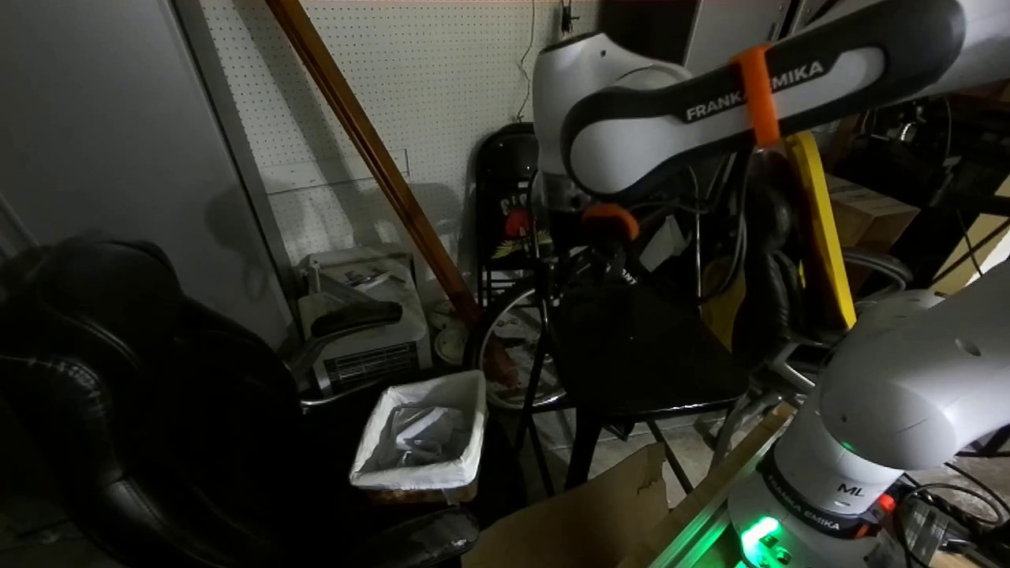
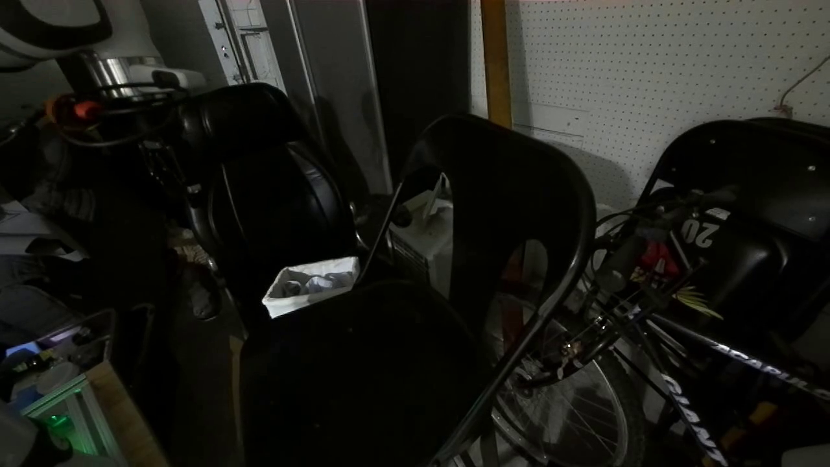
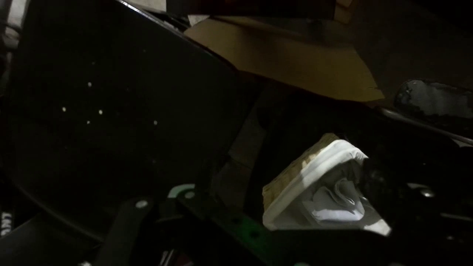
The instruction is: Put the basket on the chair to the right
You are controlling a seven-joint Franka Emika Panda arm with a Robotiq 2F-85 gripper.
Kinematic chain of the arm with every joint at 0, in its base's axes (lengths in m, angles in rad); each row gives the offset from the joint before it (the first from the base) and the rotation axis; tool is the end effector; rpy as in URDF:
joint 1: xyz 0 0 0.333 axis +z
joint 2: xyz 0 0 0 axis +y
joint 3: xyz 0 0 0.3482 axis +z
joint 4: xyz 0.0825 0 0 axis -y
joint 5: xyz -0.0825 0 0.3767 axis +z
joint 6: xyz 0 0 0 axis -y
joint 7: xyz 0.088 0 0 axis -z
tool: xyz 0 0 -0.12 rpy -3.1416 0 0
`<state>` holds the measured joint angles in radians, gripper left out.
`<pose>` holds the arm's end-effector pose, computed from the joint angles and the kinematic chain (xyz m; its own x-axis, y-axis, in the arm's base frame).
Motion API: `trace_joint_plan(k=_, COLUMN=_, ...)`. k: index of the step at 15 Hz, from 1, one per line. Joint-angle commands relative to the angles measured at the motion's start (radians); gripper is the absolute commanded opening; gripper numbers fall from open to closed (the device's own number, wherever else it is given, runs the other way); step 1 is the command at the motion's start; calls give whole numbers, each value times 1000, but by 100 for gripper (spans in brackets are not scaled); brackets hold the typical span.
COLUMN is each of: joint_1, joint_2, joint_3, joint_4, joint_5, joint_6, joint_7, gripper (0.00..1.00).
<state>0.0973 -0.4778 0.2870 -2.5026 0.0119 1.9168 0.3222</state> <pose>0.3362 0.1419 0.4530 0.9968 0.0124 -0.0787 0.0244 -0.9880 0.1524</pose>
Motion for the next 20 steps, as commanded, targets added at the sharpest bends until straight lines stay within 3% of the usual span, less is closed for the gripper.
trace_joint_plan(k=1, joint_1=-10, joint_2=189, joint_3=40, joint_4=74, joint_5=3, joint_6=7, joint_7=194, gripper=100)
trace_joint_plan(k=6, joint_1=17, joint_2=447, joint_3=30, joint_4=193, joint_5=14, joint_6=78, joint_7=335, gripper=100)
trace_joint_plan(k=13, joint_1=100, joint_2=751, joint_3=-47, joint_4=389, joint_5=7, joint_6=358, joint_7=522, gripper=100)
trace_joint_plan(k=20, joint_1=227, joint_2=994, joint_3=-196, joint_4=529, joint_5=-100, joint_6=373, joint_7=782, gripper=100)
